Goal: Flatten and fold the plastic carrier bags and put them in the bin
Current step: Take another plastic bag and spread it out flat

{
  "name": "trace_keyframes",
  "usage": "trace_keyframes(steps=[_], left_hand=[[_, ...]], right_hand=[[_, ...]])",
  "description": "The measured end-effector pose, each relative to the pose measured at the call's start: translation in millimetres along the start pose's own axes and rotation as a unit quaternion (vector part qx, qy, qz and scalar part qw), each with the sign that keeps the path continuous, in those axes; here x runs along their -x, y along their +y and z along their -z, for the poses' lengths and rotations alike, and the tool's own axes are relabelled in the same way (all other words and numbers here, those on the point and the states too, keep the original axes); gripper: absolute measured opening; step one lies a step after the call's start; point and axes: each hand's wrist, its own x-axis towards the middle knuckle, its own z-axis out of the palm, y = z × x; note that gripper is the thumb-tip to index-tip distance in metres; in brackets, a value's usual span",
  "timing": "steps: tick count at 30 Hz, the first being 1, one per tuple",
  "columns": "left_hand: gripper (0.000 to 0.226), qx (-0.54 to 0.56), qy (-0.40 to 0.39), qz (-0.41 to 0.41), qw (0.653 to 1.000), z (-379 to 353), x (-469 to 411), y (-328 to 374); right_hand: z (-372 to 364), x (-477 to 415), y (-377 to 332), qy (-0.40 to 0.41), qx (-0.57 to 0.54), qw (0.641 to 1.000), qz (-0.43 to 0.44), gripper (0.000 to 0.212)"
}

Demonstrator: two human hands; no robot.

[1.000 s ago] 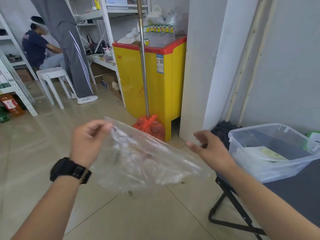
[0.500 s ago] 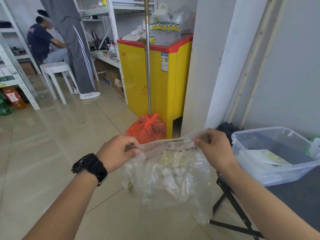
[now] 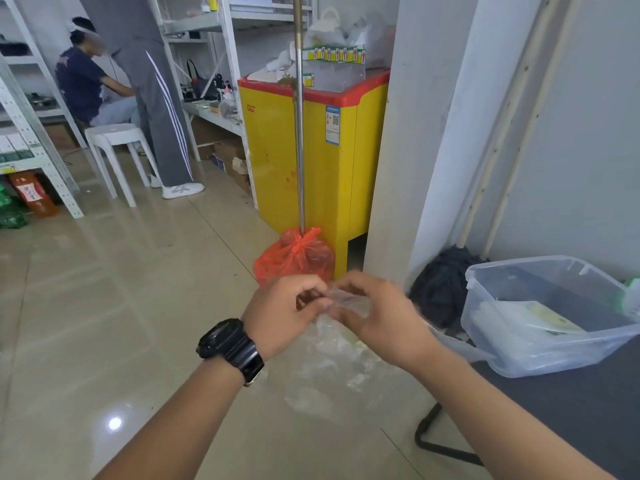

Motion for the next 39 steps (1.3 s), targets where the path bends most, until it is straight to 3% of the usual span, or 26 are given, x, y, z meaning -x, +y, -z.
trace_keyframes(steps=[3,8,10,15,18,21,25,30,33,36,39], left_hand=[[0.007,0.034,-0.004,0.012,0.999,3,-2,-8],[0.049,-0.022,-0.120,0.151,0.981,33,4,-61],[0.061,0.030,-0.123,0.174,0.977,38,7,-70],[0.029,0.196,-0.082,0.174,0.962,40,10,-58],[0.015,0.167,-0.028,0.179,0.969,48,10,-61],[0.011,0.138,0.020,0.214,0.967,70,12,-77],[0.005,0.154,0.002,0.253,0.955,84,14,-87],[0.022,0.095,-0.002,0.295,0.951,81,18,-94],[0.029,-0.042,-0.010,0.219,0.975,68,18,-76],[0.061,0.038,-0.066,0.118,0.990,35,11,-35],[0.049,0.087,-0.114,0.063,0.988,4,4,-2]], right_hand=[[6,-8,7,0.052,-0.064,0.996,-0.042,0.007],[57,-8,35,0.168,-0.252,0.948,-0.101,0.007],[64,-4,40,0.177,-0.287,0.934,-0.119,0.011],[67,1,52,0.194,-0.311,0.918,-0.152,0.014],[76,2,61,0.231,-0.294,0.911,-0.175,0.014],[98,3,74,0.302,-0.317,0.878,-0.192,0.016],[97,6,77,0.251,-0.337,0.887,-0.191,0.009],[98,8,66,0.244,-0.357,0.886,-0.170,0.014],[85,9,46,0.202,-0.337,0.910,-0.132,0.020],[61,7,23,0.110,-0.264,0.955,-0.081,0.026],[41,4,6,0.027,-0.221,0.975,-0.023,0.029]])
